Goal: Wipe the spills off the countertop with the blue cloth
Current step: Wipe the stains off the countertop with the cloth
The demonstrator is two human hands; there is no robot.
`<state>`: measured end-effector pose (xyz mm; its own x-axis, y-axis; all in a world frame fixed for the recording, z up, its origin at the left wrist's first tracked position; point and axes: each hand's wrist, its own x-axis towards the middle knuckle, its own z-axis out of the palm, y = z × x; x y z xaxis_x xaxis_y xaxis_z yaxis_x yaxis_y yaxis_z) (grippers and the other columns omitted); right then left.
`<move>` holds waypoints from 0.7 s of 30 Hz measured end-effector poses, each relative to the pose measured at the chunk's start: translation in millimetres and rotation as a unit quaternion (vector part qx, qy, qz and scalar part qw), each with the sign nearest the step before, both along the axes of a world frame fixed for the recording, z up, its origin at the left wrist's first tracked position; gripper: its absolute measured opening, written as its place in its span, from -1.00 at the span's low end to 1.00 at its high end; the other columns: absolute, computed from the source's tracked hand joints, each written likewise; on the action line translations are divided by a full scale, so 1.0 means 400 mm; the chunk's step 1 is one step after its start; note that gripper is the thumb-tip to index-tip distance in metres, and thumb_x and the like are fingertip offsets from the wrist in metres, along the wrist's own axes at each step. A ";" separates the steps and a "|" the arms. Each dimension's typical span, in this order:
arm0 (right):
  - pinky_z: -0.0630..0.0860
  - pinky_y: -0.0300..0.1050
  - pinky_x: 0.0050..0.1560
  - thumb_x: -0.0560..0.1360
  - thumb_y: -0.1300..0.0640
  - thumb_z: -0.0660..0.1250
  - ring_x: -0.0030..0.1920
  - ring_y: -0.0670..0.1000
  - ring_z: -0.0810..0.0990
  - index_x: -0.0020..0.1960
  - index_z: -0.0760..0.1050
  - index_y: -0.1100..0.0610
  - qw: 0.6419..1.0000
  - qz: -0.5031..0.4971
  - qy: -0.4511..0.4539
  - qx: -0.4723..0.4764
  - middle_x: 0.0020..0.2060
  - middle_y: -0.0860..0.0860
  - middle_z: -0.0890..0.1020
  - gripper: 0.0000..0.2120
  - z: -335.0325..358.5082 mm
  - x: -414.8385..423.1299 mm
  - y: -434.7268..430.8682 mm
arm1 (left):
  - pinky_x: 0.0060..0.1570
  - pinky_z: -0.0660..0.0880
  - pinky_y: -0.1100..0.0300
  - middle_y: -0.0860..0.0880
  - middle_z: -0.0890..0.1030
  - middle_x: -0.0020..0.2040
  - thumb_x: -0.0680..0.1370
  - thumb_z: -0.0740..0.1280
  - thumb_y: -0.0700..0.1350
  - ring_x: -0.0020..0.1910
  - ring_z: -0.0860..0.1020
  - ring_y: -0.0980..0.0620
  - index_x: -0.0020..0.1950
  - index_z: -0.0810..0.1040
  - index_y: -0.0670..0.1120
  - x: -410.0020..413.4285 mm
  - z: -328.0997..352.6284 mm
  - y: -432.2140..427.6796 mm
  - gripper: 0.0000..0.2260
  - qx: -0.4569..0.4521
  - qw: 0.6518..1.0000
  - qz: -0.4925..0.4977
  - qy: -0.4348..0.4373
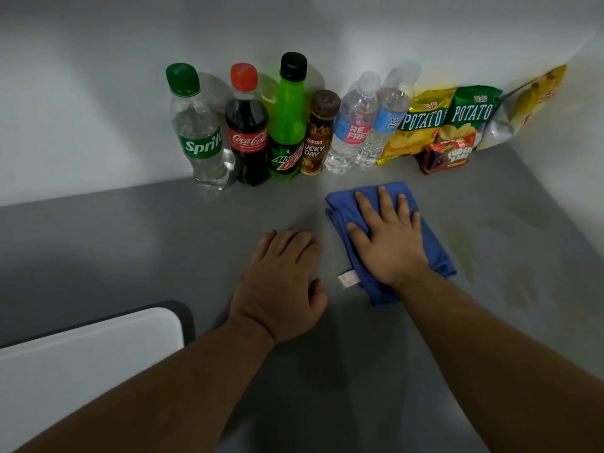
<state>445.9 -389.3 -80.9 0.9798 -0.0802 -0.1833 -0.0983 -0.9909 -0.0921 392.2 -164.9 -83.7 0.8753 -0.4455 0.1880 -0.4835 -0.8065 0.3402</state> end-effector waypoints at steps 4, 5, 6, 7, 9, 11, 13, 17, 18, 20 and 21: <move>-0.16 0.22 0.62 0.64 -0.33 -0.18 0.66 0.10 -0.16 0.67 -0.07 -0.15 0.993 0.107 -0.019 0.039 0.68 -0.08 -0.05 -0.36 0.006 -0.066 0.004 | 0.45 0.34 -0.20 -0.08 0.54 0.33 0.46 0.34 0.04 0.36 0.46 -0.15 0.31 0.54 -0.10 0.000 0.002 0.003 -0.55 -0.004 1.000 -0.001 -0.005; -0.13 0.24 0.62 0.65 -0.33 -0.17 0.66 0.07 -0.16 0.67 -0.05 -0.16 0.990 0.131 -0.019 0.049 0.67 -0.11 -0.04 -0.37 0.007 -0.087 -0.016 | 0.45 0.35 -0.20 -0.08 0.54 0.33 0.46 0.34 0.04 0.36 0.46 -0.16 0.31 0.54 -0.11 0.000 0.002 0.004 -0.55 -0.004 1.000 0.000 -0.005; -0.10 0.26 0.62 0.65 -0.32 -0.15 0.66 0.06 -0.16 0.67 -0.03 -0.18 0.988 0.145 -0.018 0.051 0.67 -0.13 -0.03 -0.38 0.008 -0.102 -0.041 | 0.45 0.35 -0.20 -0.09 0.54 0.34 0.46 0.33 0.04 0.36 0.46 -0.16 0.31 0.54 -0.11 0.000 0.002 0.004 -0.54 -0.005 1.000 0.000 -0.004; -0.08 0.27 0.61 0.65 -0.33 -0.12 0.66 0.07 -0.15 0.66 -0.01 -0.19 0.988 0.144 -0.019 0.049 0.67 -0.13 -0.02 -0.39 0.009 -0.109 -0.066 | 0.45 0.35 -0.20 -0.09 0.54 0.34 0.46 0.33 0.04 0.36 0.46 -0.16 0.31 0.54 -0.11 0.000 0.003 0.004 -0.54 -0.006 1.000 0.000 -0.004; -0.09 0.25 0.61 0.63 -0.35 -0.11 0.66 0.11 -0.15 0.66 -0.01 -0.21 0.993 0.113 -0.021 0.035 0.68 -0.09 -0.03 -0.37 0.010 -0.095 -0.095 | 0.45 0.35 -0.20 -0.08 0.54 0.34 0.46 0.33 0.05 0.36 0.46 -0.16 0.31 0.53 -0.11 0.000 0.002 0.001 -0.54 -0.005 1.000 -0.003 -0.002; -0.11 0.27 0.61 0.65 -0.35 -0.12 0.66 0.15 -0.15 0.67 -0.05 -0.19 0.997 0.072 -0.016 0.016 0.68 -0.06 -0.06 -0.37 0.007 -0.051 -0.084 | 0.47 0.33 -0.19 -0.08 0.53 0.35 0.47 0.32 0.06 0.38 0.46 -0.15 0.33 0.53 -0.10 -0.001 0.003 0.000 -0.54 0.000 1.000 -0.004 0.001; -0.14 0.29 0.60 0.67 -0.29 -0.10 0.65 0.20 -0.15 0.68 -0.08 -0.14 0.999 0.029 -0.012 0.006 0.68 -0.04 -0.08 -0.37 0.005 -0.004 -0.047 | 0.50 0.30 -0.16 -0.07 0.52 0.36 0.49 0.30 0.08 0.40 0.44 -0.13 0.34 0.52 -0.09 0.000 0.003 0.001 -0.53 0.006 1.000 -0.003 0.003; -0.14 0.28 0.61 0.67 -0.25 -0.14 0.65 0.20 -0.16 0.68 -0.09 -0.09 0.999 0.039 -0.017 0.012 0.68 -0.03 -0.07 -0.38 0.003 -0.026 0.009 | 0.47 0.33 -0.18 -0.09 0.53 0.37 0.47 0.32 0.08 0.41 0.44 -0.16 0.33 0.54 -0.10 0.002 0.003 0.000 -0.53 0.014 1.000 -0.005 0.007; -0.13 0.27 0.61 0.67 -0.26 -0.15 0.66 0.18 -0.16 0.68 -0.07 -0.10 0.997 0.068 -0.022 0.019 0.68 -0.04 -0.05 -0.39 0.002 -0.056 0.010 | 0.46 0.33 -0.18 -0.09 0.53 0.37 0.47 0.33 0.07 0.41 0.44 -0.16 0.32 0.54 -0.10 0.002 0.004 0.000 -0.53 0.014 1.000 -0.003 0.008; -0.14 0.23 0.62 0.68 -0.28 -0.16 0.66 0.12 -0.17 0.67 -0.04 -0.14 0.991 0.126 -0.024 0.036 0.67 -0.09 -0.02 -0.40 0.002 -0.123 -0.013 | 0.46 0.32 -0.18 -0.09 0.53 0.39 0.46 0.34 0.06 0.41 0.44 -0.16 0.33 0.54 -0.10 0.002 0.005 0.001 -0.53 0.014 1.000 -0.002 0.012; -0.14 0.21 0.62 0.67 -0.29 -0.15 0.66 0.10 -0.17 0.67 -0.03 -0.16 0.988 0.144 -0.019 0.044 0.67 -0.12 -0.01 -0.41 0.003 -0.148 -0.036 | 0.46 0.32 -0.18 -0.09 0.53 0.39 0.46 0.34 0.06 0.41 0.44 -0.16 0.33 0.55 -0.10 0.002 0.005 0.001 -0.53 0.012 1.000 -0.003 0.013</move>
